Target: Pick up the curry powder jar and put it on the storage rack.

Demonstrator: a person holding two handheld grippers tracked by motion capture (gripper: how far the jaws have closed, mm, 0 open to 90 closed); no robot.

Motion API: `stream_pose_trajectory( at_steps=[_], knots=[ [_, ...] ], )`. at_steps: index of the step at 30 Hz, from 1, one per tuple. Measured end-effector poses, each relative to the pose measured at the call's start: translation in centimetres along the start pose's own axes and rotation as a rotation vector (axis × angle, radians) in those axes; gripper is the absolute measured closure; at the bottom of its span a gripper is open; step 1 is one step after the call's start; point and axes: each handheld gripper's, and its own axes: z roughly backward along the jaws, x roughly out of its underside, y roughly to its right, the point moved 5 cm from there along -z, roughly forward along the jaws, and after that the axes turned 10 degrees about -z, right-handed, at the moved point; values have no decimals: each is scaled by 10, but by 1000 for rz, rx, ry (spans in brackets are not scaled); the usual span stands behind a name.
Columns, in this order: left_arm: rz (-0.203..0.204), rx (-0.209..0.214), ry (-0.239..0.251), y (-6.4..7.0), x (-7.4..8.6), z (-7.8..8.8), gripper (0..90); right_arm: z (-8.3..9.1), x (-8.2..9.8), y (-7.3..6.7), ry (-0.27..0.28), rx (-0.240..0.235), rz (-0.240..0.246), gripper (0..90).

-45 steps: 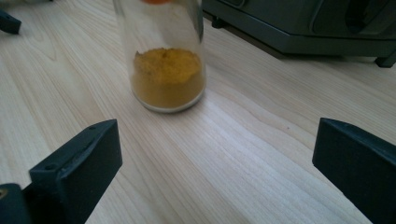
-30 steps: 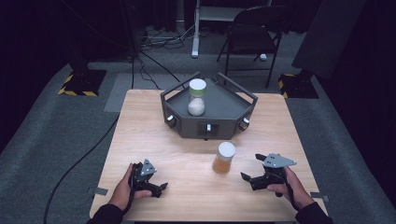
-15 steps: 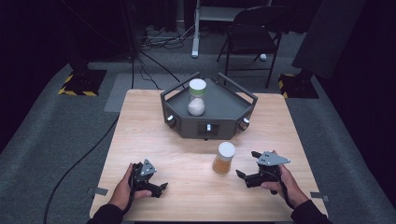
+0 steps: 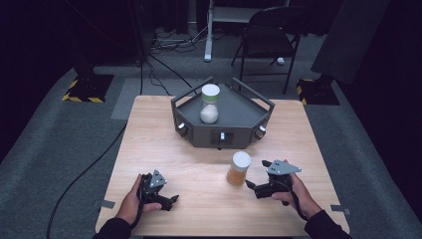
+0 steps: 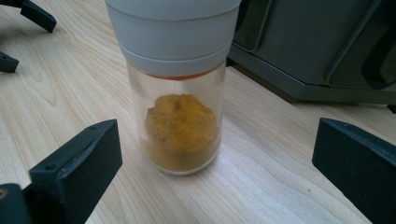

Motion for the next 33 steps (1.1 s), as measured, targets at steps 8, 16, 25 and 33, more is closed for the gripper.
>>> stream_pose_trajectory(
  at_steps=[8, 16, 25, 33],
  knots=[
    [-1, 1, 0, 0, 0, 0, 3, -11, -4, -7, -4, -14, 7, 11],
    [-1, 1, 0, 0, 0, 0, 3, -23, -8, -12, -8, -18, 15, 12],
    [-1, 1, 0, 0, 0, 0, 3, -35, -9, -15, 19, -12, 6, 30],
    [-1, 1, 0, 0, 0, 0, 3, -46, -11, -14, 44, -10, -33, 112]
  ],
)
